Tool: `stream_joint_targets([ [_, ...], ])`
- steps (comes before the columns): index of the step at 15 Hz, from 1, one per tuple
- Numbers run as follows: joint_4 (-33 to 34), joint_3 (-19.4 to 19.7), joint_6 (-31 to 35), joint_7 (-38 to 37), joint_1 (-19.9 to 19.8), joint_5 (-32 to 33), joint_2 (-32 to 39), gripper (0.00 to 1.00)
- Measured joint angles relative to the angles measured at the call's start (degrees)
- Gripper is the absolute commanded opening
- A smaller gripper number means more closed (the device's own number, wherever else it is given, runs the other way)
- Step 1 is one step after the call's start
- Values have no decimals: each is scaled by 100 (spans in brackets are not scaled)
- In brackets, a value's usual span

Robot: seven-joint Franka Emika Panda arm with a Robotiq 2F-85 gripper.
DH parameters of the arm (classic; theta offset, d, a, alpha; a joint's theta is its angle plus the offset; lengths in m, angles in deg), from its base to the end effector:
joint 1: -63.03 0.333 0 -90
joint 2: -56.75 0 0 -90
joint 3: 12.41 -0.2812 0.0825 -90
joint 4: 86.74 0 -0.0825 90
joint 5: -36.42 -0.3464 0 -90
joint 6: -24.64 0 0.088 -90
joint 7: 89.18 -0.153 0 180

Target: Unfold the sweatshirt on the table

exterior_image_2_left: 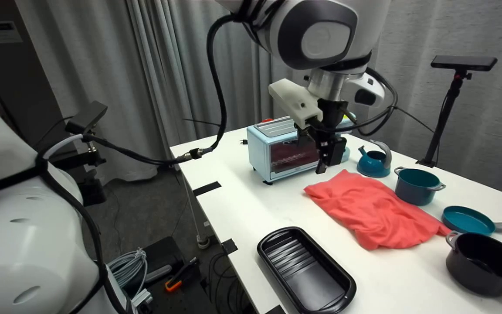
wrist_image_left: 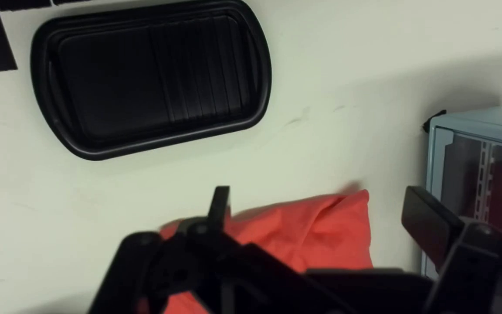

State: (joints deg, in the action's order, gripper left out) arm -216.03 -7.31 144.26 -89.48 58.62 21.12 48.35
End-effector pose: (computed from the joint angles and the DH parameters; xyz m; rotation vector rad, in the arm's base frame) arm 0.4639 -0.0537 0.3640 -2.8634 0.4407 0.0058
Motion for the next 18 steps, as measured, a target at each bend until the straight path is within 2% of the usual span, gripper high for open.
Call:
stream_joint_targets([
  [5,851,-334,478,-561,207,3,997,100],
  [11,2040,-472,1077,-727,359,176,2439,100],
  [16,3251,-488,1130,-747,483,293,3468,100],
  [18,3528,-498,1130,-747,497,293,3674,100],
])
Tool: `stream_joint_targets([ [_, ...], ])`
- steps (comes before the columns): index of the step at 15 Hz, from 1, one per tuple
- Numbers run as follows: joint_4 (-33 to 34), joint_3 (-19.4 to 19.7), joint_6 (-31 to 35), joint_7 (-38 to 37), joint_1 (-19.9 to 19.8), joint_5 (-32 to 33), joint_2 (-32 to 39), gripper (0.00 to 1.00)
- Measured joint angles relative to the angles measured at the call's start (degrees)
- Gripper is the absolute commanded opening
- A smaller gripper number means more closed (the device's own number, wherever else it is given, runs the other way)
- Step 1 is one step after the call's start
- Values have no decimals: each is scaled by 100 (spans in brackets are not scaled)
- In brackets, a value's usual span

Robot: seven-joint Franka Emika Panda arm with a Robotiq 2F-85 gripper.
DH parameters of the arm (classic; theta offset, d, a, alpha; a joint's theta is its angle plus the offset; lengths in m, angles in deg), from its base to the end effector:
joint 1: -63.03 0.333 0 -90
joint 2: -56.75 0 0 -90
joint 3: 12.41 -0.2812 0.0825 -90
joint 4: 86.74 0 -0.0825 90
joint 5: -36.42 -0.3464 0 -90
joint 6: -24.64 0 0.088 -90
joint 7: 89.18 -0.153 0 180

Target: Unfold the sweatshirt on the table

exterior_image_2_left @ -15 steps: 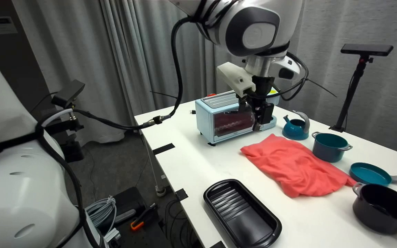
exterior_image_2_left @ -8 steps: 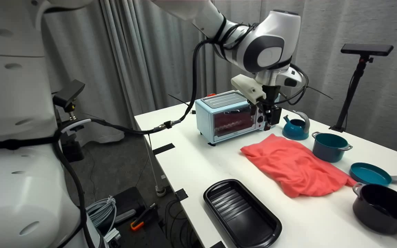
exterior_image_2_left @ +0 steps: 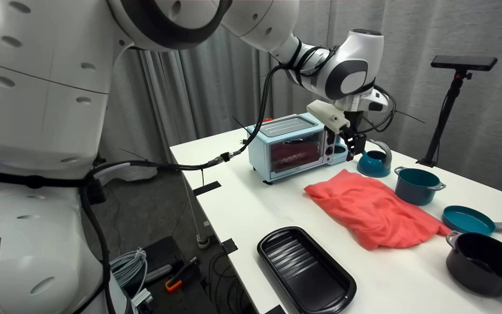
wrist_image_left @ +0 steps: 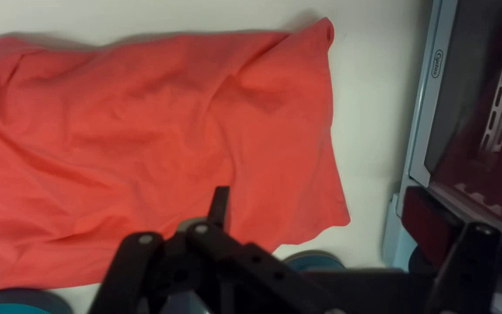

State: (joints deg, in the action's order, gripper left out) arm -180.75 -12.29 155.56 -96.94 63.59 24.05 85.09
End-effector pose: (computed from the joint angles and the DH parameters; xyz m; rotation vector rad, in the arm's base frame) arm 0.6533 0.0176 0.2886 -2.9280 0.3782 -0.2020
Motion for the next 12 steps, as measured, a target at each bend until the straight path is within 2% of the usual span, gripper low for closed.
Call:
stream_joint_targets([
  [8,91,-1,1,3,0,0,95,100],
  [12,115,-1,174,30,-1,47,367,100],
])
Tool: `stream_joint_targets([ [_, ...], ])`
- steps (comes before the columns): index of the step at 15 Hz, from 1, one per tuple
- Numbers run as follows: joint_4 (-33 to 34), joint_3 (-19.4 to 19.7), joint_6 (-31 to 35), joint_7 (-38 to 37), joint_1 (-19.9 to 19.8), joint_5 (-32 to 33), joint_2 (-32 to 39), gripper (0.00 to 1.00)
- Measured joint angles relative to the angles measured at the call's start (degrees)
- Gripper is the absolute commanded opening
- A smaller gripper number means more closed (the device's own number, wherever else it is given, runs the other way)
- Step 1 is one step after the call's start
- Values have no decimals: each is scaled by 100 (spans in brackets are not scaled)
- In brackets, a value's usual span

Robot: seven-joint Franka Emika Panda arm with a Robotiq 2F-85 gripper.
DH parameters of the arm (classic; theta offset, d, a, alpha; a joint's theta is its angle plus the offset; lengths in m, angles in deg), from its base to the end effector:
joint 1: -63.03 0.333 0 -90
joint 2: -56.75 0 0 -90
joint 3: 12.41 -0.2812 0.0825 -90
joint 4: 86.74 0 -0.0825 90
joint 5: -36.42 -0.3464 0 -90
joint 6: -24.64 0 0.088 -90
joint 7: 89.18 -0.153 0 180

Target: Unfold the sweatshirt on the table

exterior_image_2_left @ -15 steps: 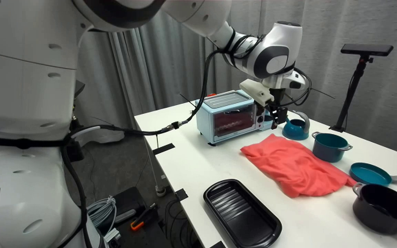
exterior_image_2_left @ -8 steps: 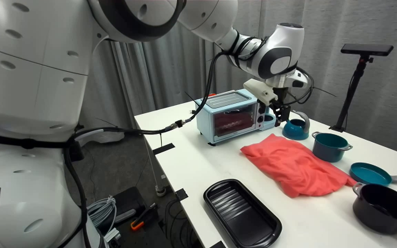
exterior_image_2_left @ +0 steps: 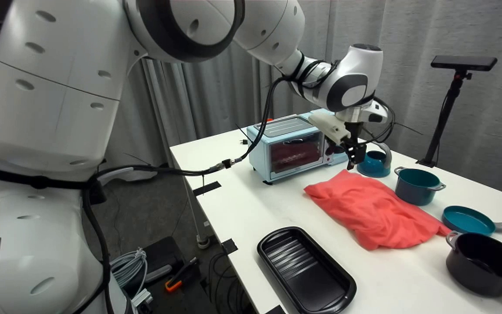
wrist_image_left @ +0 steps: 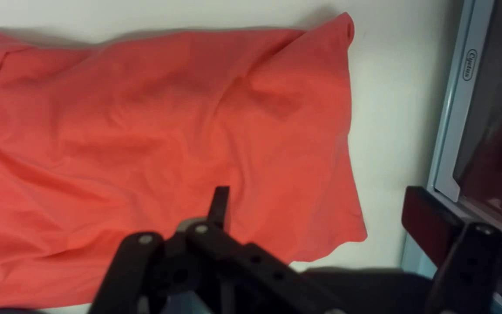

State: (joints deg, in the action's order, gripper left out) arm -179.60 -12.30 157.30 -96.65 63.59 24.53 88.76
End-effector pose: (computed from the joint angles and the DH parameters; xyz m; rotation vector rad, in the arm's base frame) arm 0.6588 0.0162 0.2586 -2.9425 0.3737 -0.1846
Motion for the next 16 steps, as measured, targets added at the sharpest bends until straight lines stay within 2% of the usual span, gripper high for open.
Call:
stream_joint_targets([
  [5,203,-26,317,166,1,65,535,100],
  [10,678,-183,637,362,14,66,1061,100],
  [16,1359,-318,1372,417,143,120,1681,100],
])
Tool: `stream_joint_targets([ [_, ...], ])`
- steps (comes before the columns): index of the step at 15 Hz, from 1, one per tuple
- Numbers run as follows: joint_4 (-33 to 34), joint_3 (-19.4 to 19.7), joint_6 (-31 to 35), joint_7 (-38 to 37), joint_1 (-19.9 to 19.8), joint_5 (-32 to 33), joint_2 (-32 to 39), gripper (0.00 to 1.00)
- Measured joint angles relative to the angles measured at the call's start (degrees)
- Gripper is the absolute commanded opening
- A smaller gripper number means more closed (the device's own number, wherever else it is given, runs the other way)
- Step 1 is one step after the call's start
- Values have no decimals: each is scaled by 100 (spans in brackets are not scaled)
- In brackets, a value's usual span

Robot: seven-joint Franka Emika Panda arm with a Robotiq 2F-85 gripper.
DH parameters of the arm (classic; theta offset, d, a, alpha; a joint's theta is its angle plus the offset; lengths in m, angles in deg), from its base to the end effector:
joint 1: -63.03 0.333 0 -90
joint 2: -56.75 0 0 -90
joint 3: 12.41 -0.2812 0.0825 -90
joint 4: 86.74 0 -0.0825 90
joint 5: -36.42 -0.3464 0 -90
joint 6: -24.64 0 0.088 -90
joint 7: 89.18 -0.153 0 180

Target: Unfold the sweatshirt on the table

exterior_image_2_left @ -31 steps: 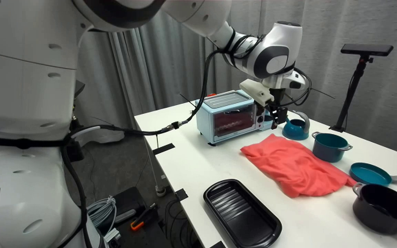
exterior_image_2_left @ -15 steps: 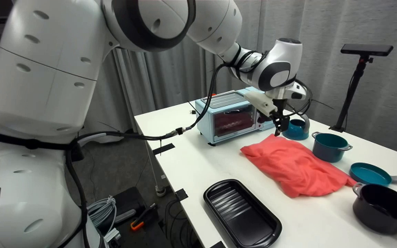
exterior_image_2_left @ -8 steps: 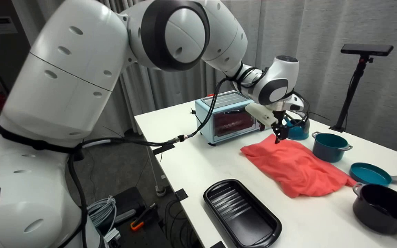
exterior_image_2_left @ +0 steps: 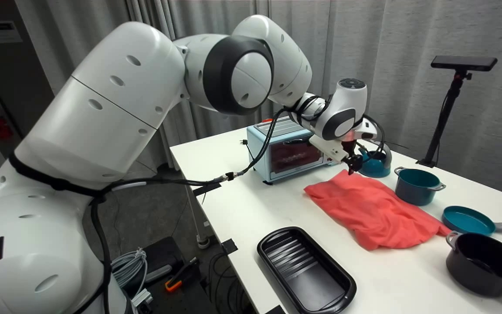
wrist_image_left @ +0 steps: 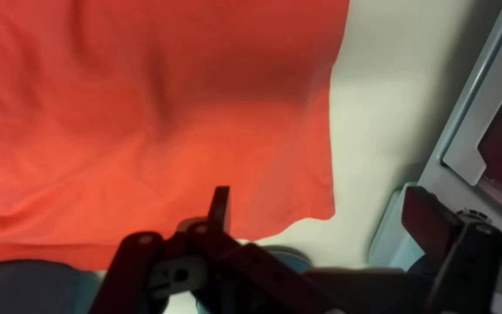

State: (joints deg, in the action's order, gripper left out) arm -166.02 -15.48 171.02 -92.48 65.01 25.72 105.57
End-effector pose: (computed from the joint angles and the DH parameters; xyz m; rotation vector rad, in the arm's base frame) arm 0.7189 0.0582 0.1904 -2.9145 0.1947 -0.4496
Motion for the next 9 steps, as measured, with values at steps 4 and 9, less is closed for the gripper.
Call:
stream_joint_targets([
  [4,873,1,51,4,56,259,569,100],
  [9,1540,78,49,1,58,428,1178,100],
])
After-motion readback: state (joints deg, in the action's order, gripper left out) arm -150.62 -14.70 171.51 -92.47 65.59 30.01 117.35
